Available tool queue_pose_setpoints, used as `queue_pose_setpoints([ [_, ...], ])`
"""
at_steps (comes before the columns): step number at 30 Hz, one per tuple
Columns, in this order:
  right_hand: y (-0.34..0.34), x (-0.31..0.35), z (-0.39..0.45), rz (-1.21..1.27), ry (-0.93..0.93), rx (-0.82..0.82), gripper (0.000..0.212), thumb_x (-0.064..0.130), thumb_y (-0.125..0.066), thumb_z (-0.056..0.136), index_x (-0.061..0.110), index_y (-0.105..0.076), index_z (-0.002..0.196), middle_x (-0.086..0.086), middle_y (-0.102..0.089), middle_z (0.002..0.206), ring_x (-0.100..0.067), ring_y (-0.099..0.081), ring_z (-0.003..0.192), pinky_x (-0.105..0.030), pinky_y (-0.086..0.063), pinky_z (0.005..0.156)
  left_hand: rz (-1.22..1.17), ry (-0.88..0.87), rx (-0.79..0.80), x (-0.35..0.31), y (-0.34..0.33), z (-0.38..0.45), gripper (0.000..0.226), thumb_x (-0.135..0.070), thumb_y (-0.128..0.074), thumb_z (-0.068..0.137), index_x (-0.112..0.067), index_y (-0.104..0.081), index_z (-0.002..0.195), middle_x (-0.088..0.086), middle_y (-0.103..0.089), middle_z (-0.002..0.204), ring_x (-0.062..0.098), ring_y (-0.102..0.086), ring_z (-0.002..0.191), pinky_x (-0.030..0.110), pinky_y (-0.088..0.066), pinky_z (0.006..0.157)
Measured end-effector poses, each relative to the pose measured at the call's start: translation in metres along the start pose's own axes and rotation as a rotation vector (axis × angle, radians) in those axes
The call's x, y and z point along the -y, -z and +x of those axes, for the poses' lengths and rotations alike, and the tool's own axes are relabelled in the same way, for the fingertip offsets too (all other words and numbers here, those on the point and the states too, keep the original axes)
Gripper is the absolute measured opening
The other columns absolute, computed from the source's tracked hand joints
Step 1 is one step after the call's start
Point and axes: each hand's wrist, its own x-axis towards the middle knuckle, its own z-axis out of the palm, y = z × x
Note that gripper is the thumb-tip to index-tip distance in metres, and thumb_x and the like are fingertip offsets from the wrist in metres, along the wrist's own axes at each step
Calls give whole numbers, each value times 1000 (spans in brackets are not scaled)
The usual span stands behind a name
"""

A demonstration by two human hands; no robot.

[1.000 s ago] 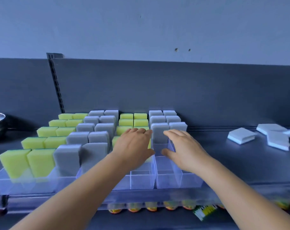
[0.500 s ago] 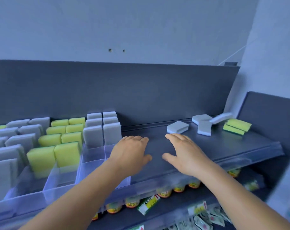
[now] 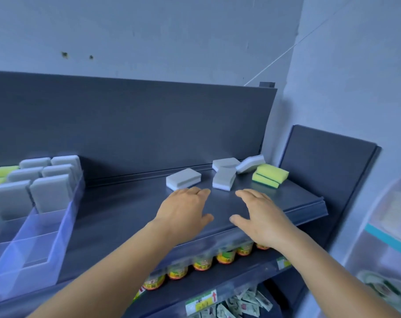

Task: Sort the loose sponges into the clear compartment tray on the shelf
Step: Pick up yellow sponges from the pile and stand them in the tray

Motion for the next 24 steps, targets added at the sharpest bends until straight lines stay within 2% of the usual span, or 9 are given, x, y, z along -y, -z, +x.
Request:
queue_pose_setpoints([
  [5, 8, -43, 18, 35, -64, -38, 67, 42, -52, 92, 21, -23, 149, 5, -25, 155, -15, -22, 142, -29, -24, 112, -25, -53, 3, -25, -14, 45, 57, -42, -49, 95, -19, -33, 144, 0, -46, 142, 21, -43, 129, 30, -35, 103],
  [12, 14, -94, 62, 39, -196, -87, 67, 42, -53, 92, 18, -25, 148, 0, -32, 151, -21, -31, 137, -33, -30, 109, -49, -147, 5, -37, -35, 120, 67, -41, -49, 95, -21, -18, 151, -3, -36, 149, 22, -37, 134, 32, -31, 108],
  [18, 19, -128, 113, 24, -317, -116, 70, 40, -56, 90, 16, -24, 148, -3, -34, 150, -24, -32, 136, -33, -31, 109, -41, -262, -15, -38, -54, 194, 63, -39, -51, 93, -23, -24, 147, -5, -36, 146, 21, -39, 132, 37, -35, 108],
  [24, 13, -152, 159, 16, -392, -106, 72, 39, -54, 91, 17, -18, 150, -1, -29, 153, -24, -29, 138, -34, -30, 110, 17, -394, -40, -44, -72, 260, 69, -31, -53, 93, -21, -17, 151, -3, -16, 159, 19, -19, 145, 33, -17, 116],
])
